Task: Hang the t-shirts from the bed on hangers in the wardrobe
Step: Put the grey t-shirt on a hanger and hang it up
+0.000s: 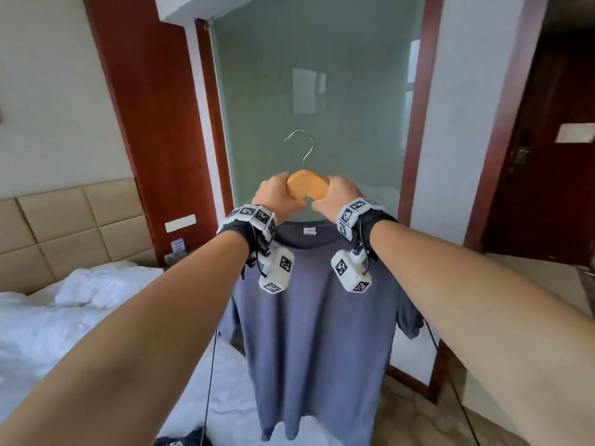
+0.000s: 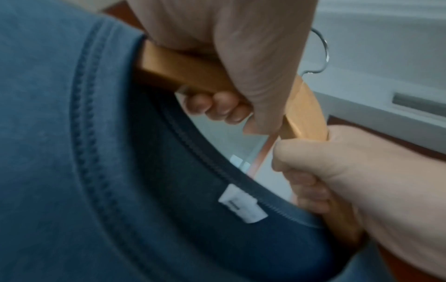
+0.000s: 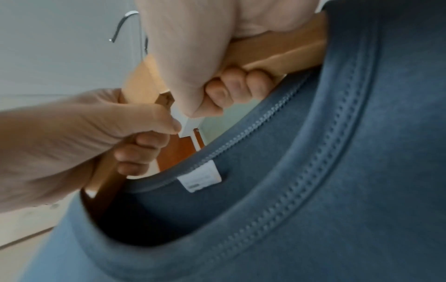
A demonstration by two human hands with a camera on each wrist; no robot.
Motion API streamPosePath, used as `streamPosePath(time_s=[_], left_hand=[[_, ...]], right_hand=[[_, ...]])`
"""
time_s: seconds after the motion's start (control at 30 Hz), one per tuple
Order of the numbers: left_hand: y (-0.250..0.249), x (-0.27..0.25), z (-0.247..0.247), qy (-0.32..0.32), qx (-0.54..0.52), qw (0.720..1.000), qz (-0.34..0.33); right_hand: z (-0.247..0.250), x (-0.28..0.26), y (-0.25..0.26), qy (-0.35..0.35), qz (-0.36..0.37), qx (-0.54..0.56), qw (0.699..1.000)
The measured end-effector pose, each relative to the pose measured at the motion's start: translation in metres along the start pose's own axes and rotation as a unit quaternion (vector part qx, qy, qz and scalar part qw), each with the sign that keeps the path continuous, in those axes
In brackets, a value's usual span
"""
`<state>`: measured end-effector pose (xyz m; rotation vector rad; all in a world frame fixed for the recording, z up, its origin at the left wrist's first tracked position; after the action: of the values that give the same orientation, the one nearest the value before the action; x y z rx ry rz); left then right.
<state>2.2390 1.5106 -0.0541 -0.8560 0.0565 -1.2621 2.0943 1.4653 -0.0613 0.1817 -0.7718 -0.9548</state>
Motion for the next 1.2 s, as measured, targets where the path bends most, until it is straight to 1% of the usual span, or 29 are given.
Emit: streamPosePath(time_s=[0.13, 0.23, 0.33, 0.5, 0.7, 0.93, 1.07, 1.2], left_hand=[[-0.083, 0.003, -0.07, 0.046, -0.057, 0.996, -0.05], [-0.147, 0.004, -0.12, 0.061, -0.086, 0.99, -0.09], [-0.213, 0.005, -0.166, 0.071, -0.109, 0.983, -0.127], [-0.31, 0.007, -0.237, 0.096, -0.141, 0.973, -0.154], [-0.411, 0.018, -0.326, 0.137, -0.185, 0.954, -0.19], [-0.534, 0.057, -0.444, 0.172, -0.197, 0.933, -0.248], [-0.604, 0.092, -0.514, 0.2, -0.22, 0.915, -0.274], [-0.677, 0.133, -0.583, 0.217, -0.235, 0.896, -0.307]], right_hand=[[0.069, -0.014, -0.078, -0.043, -0.03, -0.077, 0.996], [0.121, -0.026, -0.137, -0.056, -0.06, -0.103, 0.991], [0.172, -0.035, -0.195, -0.086, -0.074, -0.11, 0.987], [0.249, -0.044, -0.28, -0.096, -0.111, -0.133, 0.98], [0.322, -0.046, -0.38, -0.106, -0.147, -0.158, 0.971], [0.401, -0.027, -0.517, -0.138, -0.188, -0.196, 0.952], [0.443, -0.003, -0.596, -0.166, -0.211, -0.224, 0.937], [0.486, 0.03, -0.676, -0.174, -0.234, -0.248, 0.924]])
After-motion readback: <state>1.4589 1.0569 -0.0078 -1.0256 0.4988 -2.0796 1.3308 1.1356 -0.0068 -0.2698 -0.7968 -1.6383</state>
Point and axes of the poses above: each hand's wrist, its own x-axis towards the middle knuckle, its own z-axis out of the back of the hand, y = z × x, the point moved 3 cm from there along x, towards the middle knuckle, and after that the axes turned 11 degrees about z, right-handed, at the moved point
